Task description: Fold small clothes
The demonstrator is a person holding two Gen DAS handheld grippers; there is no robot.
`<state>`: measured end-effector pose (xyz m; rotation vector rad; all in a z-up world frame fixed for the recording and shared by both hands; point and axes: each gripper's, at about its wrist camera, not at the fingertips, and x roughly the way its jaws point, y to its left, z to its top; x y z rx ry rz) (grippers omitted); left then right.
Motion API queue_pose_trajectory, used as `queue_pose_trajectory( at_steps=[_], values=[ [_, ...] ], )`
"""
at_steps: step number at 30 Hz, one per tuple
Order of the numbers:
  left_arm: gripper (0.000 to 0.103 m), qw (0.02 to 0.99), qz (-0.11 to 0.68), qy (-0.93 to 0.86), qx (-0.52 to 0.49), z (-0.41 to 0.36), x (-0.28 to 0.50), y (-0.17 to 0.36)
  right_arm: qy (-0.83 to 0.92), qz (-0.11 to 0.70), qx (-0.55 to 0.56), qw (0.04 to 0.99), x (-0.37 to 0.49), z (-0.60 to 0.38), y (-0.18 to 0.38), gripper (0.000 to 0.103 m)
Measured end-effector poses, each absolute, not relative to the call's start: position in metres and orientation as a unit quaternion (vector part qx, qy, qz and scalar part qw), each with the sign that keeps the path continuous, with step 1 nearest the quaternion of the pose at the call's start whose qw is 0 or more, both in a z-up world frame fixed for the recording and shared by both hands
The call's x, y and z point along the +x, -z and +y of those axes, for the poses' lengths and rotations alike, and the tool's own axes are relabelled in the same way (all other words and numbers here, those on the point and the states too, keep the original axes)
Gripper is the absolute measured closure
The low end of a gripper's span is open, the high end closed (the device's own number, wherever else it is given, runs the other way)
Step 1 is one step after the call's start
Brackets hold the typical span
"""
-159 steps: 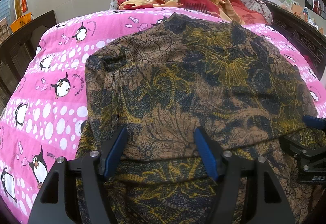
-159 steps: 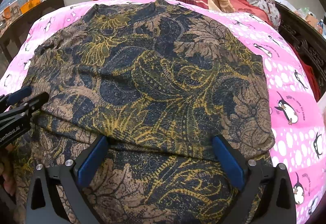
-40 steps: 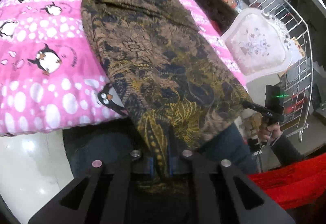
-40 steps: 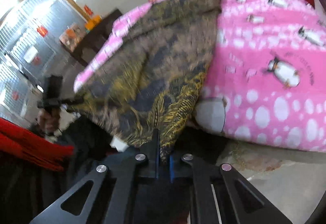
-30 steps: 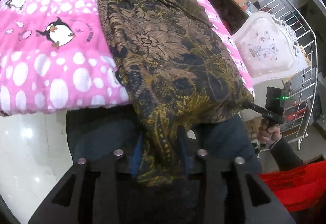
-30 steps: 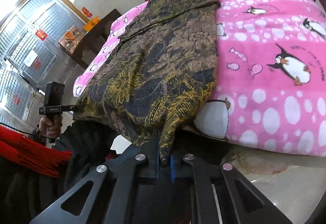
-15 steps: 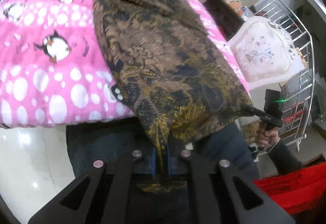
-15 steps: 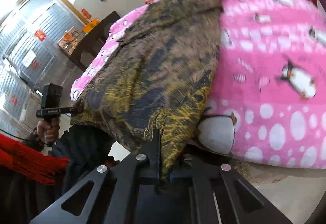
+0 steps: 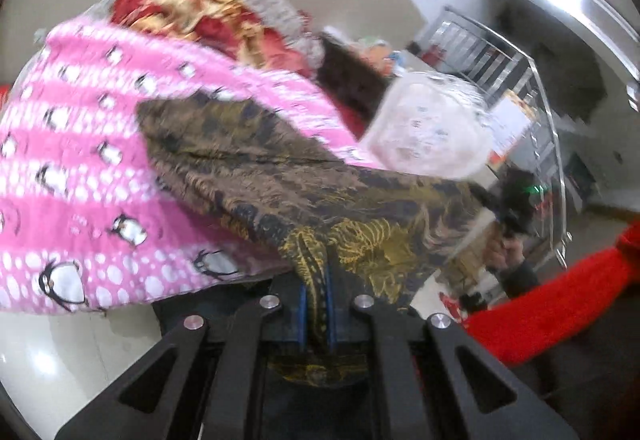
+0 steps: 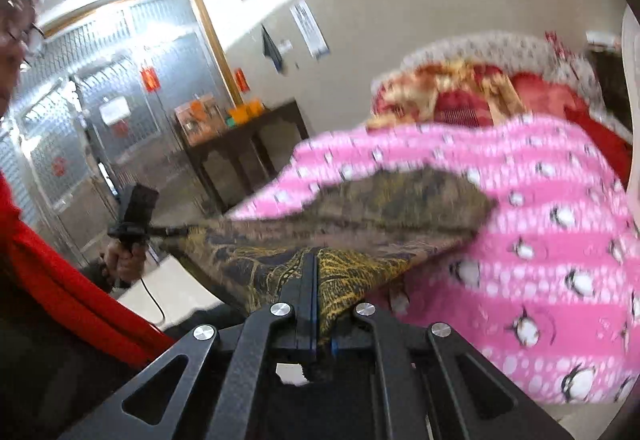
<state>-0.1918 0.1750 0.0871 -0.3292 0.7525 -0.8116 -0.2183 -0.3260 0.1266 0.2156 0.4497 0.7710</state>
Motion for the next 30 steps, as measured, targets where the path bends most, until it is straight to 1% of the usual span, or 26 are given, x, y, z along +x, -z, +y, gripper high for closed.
queue_pose_trajectory(
  at_steps=[3, 8, 12, 14, 18, 22, 26, 30],
  values=[
    [0.096, 0.846, 0.336, 0.385, -0.151, 0.174, -0.194, -0.105, -0.372, 0.198, 0.092, 0.902, -0.216, -0.328, -0.144, 0.098],
    [0.096, 0.873, 0.34, 0.318, -0.143, 0.171, -0.148, -0.098, -0.353, 0.213, 0.084, 0.907, -0.164, -0.32, -0.134, 0.098],
    [0.096, 0.898, 0.353, 0.233, -0.118, 0.163, -0.08, -0.079, -0.302, 0.251, 0.076, 0.917, -0.092, -0.305, -0.105, 0.098],
    [0.096, 0.907, 0.363, 0.2, -0.08, 0.153, -0.047, -0.067, -0.27, 0.28, 0.07, 0.918, -0.051, -0.294, -0.085, 0.098],
    [0.096, 0.902, 0.394, 0.168, -0.052, 0.144, 0.034, -0.034, -0.206, 0.317, 0.063, 0.924, 0.021, -0.282, -0.051, 0.098],
    [0.096, 0.899, 0.407, 0.156, -0.042, 0.139, 0.1, -0.021, -0.14, 0.347, 0.062, 0.925, 0.087, -0.278, -0.024, 0.098],
    [0.096, 0.89, 0.433, 0.143, -0.023, 0.129, 0.144, -0.004, -0.108, 0.372, 0.069, 0.919, 0.132, -0.274, -0.006, 0.098],
    [0.096, 0.884, 0.447, 0.136, -0.02, 0.121, 0.166, 0.013, -0.076, 0.391, 0.057, 0.916, 0.159, -0.27, 0.003, 0.098]
  ],
)
